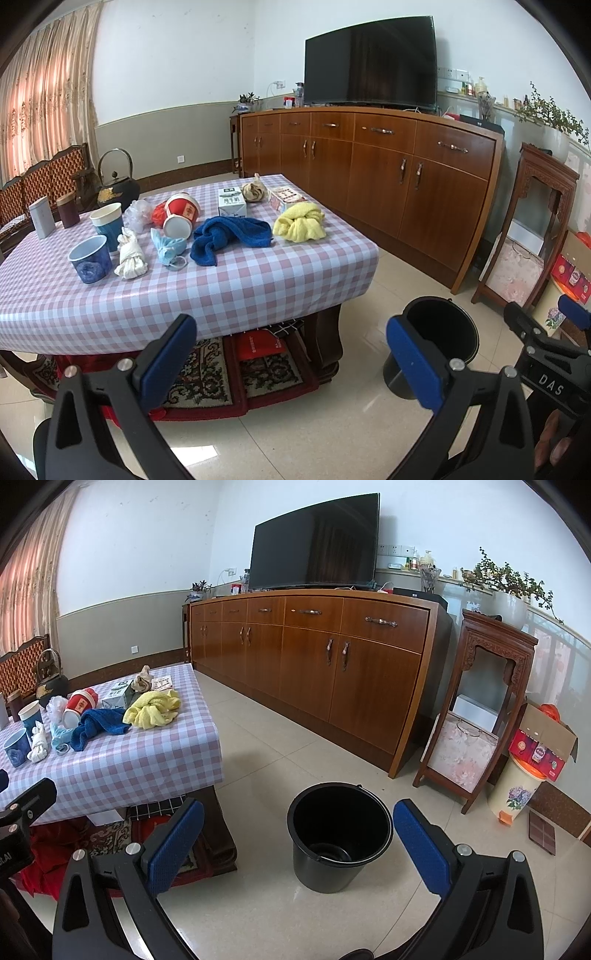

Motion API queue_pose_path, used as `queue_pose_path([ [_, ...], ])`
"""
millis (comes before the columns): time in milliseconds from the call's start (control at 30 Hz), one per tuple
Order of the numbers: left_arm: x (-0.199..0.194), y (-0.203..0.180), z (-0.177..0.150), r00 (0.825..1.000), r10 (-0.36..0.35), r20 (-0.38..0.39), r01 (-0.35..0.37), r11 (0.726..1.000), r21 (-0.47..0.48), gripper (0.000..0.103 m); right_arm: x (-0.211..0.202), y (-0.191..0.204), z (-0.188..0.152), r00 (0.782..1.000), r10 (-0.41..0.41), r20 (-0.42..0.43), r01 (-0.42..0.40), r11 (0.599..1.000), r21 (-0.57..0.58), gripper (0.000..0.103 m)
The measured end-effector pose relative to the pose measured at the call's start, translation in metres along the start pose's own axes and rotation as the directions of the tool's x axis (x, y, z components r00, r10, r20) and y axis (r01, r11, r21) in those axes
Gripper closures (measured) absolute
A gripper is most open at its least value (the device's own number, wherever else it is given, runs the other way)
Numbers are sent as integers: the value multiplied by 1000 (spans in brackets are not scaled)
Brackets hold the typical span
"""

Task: Collect trash
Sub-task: 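Grasp the light-blue mask with the left tool while the right tool grasps the yellow cloth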

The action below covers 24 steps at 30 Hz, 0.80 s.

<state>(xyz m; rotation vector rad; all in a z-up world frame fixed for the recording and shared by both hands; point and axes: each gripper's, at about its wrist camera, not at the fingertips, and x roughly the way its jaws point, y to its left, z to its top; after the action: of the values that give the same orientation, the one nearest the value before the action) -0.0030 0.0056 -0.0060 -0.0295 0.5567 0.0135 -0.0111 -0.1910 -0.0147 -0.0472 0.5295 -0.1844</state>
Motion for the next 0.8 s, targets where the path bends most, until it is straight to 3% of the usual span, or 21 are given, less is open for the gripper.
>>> queue_pose_path([
  [133, 0, 3, 1, 1000, 10, 0, -10, 1000, 0, 0, 1, 1, 1, 1000, 20, 1, -20, 1000, -10, 0],
  [433, 14, 45, 14, 995, 102, -9, -102, 993, -53, 0, 15, 21, 18, 986, 164, 17, -163, 985, -59, 0],
  [600, 33, 79, 21, 991, 133, -26, -135, 983, -121, 0, 31, 45, 33, 964, 265, 27, -261, 960, -100, 0],
  [800, 65, 115, 27, 986, 154, -58, -162, 970, -184, 0, 69, 88, 52, 938, 347, -18, -344, 921, -183, 0],
])
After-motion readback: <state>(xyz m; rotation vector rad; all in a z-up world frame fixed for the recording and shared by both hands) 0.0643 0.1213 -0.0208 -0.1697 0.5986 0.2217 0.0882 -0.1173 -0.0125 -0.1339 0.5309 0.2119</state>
